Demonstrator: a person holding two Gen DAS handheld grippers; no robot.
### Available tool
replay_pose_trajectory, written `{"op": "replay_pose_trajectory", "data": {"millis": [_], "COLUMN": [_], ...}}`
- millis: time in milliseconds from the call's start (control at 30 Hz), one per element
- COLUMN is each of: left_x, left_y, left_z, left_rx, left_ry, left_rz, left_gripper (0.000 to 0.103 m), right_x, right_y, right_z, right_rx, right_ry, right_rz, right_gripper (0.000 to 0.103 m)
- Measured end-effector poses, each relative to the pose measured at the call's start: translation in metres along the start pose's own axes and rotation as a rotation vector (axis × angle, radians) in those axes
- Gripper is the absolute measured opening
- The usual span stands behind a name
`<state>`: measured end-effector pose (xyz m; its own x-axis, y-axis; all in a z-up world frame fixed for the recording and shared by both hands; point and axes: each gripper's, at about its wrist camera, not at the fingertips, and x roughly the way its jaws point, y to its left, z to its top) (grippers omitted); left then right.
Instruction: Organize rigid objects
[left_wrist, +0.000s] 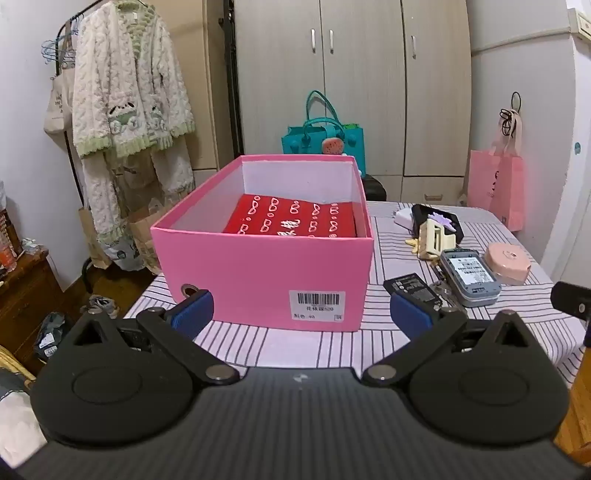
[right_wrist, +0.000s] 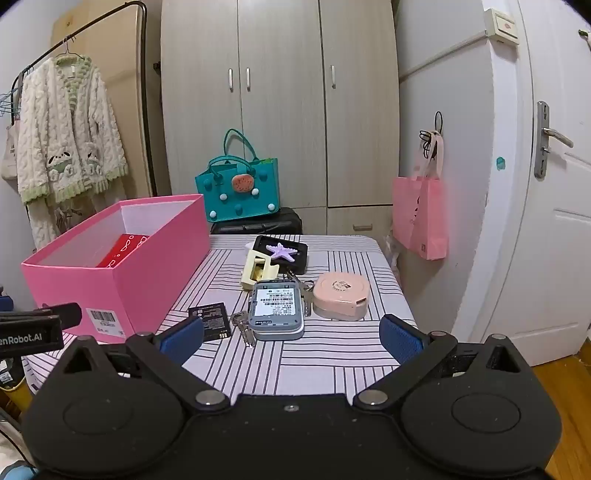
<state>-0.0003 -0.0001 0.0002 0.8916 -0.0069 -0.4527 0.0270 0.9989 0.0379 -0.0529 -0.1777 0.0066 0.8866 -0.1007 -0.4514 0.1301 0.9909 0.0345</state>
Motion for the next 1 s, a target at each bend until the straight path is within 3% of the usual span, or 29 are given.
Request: {"op": "replay_pose_trajectory", "data": {"millis": [400,1000], "left_x": [0.015,0.022], "left_y": [-0.005,-0.007], "left_z": [-0.007,-0.008], "left_rx": [0.007,0.023], "left_ry": [0.078,0.106], "left_rz": [-0.046,-0.059], "left_gripper": [0.103,0.103], "right_x": [0.003,0.011], "right_y": [-0.004,-0.011], "right_z": [-0.004,-0.007], "right_rx": [0.012,0.029], "right_ry": [0.017,0.038], "right_rz": [-0.009,-0.006], "right_gripper": [0.102,0.103]}}
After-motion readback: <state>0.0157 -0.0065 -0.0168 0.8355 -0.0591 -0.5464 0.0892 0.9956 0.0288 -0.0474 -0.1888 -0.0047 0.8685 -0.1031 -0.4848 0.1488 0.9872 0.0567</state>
